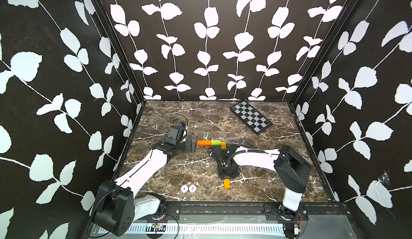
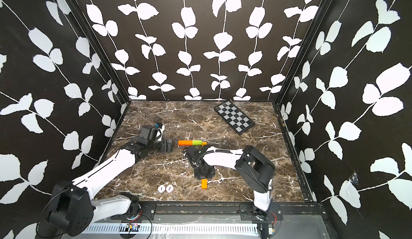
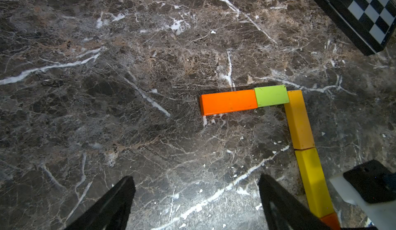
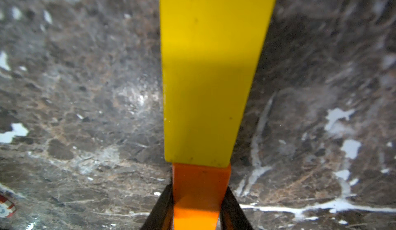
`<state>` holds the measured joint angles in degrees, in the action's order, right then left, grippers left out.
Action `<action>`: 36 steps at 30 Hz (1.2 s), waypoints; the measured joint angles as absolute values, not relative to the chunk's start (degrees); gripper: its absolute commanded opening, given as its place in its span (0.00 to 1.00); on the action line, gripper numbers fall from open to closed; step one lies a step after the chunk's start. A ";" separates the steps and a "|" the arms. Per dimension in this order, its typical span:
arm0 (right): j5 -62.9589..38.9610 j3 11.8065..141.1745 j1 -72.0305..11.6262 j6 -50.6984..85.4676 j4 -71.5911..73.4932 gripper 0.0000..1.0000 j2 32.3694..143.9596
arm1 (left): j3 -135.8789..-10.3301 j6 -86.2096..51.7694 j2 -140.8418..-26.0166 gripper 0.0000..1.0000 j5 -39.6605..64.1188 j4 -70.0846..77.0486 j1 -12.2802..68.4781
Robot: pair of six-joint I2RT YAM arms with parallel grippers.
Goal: Assemble the number 7 with building blocks
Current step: Assemble the building block at the center of the board.
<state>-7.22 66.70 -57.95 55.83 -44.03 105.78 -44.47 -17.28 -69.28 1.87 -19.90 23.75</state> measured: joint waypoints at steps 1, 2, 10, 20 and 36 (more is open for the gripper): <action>-7.22 66.70 -57.95 55.83 -44.03 0.35 105.78 | -44.47 -17.28 -69.28 0.93 1.87 -19.88 23.75; -7.22 66.70 -57.95 55.79 -44.05 0.35 105.78 | -44.47 -17.28 -69.28 0.93 1.85 -19.90 23.75; -7.18 67.42 -57.95 55.42 -44.66 0.35 106.34 | -44.47 -17.26 -69.28 0.93 1.85 -19.90 23.75; -7.03 67.64 -57.95 55.27 -44.82 0.34 106.52 | -44.47 -16.91 -69.28 0.93 1.83 -19.92 23.75; -7.03 68.05 -57.95 55.29 -44.91 0.37 106.78 | -44.47 -16.88 -69.01 0.93 1.43 -19.99 23.75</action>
<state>-7.03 68.05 -57.95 55.29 -44.91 106.78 -44.47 -16.88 -69.01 1.43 -19.99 23.75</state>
